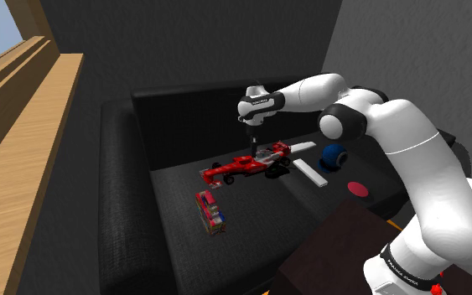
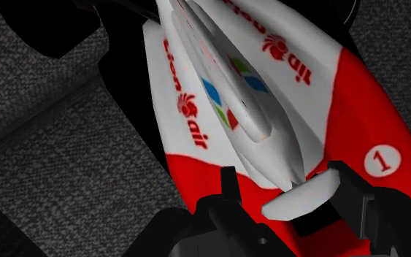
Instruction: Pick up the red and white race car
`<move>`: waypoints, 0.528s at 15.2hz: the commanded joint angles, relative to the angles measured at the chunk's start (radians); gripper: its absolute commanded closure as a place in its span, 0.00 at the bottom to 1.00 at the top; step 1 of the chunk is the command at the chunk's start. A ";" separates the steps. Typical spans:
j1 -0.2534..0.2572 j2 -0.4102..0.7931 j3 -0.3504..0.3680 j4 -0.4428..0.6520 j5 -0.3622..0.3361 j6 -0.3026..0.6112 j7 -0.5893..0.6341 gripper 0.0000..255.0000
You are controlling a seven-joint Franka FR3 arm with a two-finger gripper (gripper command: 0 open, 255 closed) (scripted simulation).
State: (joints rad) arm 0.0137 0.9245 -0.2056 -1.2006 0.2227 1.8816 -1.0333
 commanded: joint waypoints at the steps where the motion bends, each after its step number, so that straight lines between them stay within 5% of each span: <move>1: 0.000 0.001 0.000 -0.001 0.000 0.001 0.000 1.00; 8: 0.000 -0.007 -0.001 0.000 -0.001 -0.007 0.000 1.00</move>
State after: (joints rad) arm 0.0138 0.9229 -0.2056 -1.2006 0.2224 1.8780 -1.0332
